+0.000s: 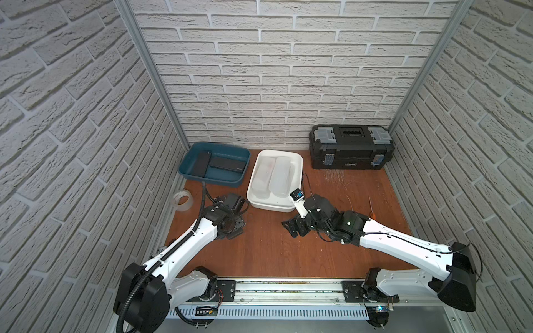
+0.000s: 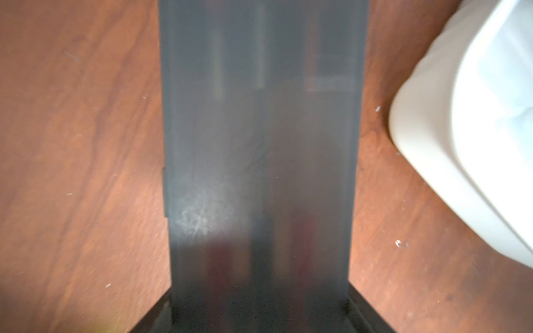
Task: Place the pencil cases by color into the storage box
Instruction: Pick up the pencil case from the center of the board, then place the pencil case at the storage box.
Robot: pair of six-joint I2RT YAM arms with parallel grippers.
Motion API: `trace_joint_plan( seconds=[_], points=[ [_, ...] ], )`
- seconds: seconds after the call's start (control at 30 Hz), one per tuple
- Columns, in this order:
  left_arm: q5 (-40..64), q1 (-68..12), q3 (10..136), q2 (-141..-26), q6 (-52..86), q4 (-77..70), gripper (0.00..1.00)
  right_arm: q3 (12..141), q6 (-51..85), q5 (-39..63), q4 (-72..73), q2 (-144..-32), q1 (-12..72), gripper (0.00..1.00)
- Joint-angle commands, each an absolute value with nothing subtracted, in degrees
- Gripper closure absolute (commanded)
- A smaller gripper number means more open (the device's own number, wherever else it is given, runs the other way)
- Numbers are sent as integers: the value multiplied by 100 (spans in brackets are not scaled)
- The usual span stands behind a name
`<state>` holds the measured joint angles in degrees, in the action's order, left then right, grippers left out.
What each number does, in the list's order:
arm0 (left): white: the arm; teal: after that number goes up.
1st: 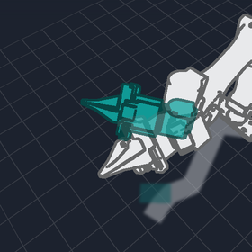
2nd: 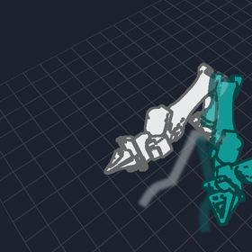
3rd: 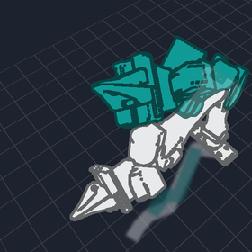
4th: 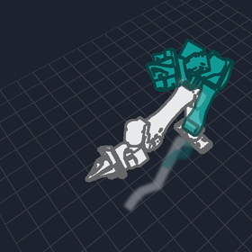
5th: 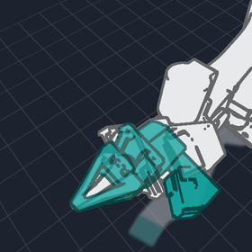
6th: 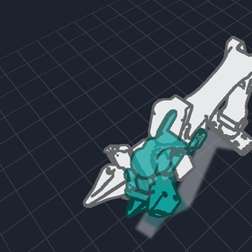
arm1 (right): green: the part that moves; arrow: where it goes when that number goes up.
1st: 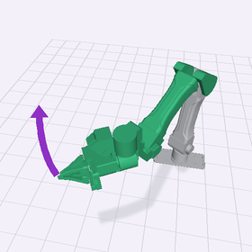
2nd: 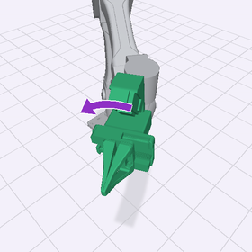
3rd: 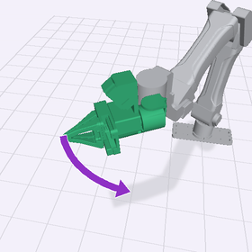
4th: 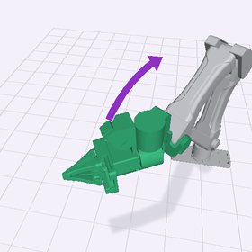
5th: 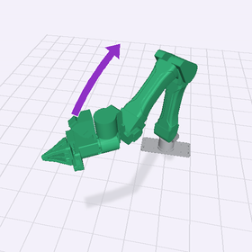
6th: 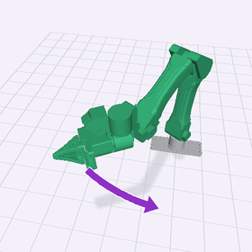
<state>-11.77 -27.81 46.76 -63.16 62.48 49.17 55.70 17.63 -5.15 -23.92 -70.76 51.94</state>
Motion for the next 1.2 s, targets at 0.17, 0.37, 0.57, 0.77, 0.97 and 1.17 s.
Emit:
trace_joint_plan(
  seconds=[0.17,0.37,0.57,0.77,0.97,1.17],
  points=[
    [-1345,-2281,6126,-6644,5318,5530,35,5678,1678,-620,-2329,-6906,5163,9],
    [-878,-1451,6923,-7509,4781,5160,35,5573,1766,-585,-2268,-6846,5167,9],
    [-471,-828,7712,-8622,4580,4789,35,5555,1793,-523,-2254,-6859,5168,9],
    [-77,-461,8309,-9533,4955,4304,35,5620,1784,-441,-2168,-6944,5185,10],
    [228,-420,9012,-10495,5474,4037,35,5487,1572,-456,-1414,-6947,5272,10],
    [326,-414,9581,-11186,5887,3976,35,5317,933,-751,-567,-7075,5459,11]
  ],
)
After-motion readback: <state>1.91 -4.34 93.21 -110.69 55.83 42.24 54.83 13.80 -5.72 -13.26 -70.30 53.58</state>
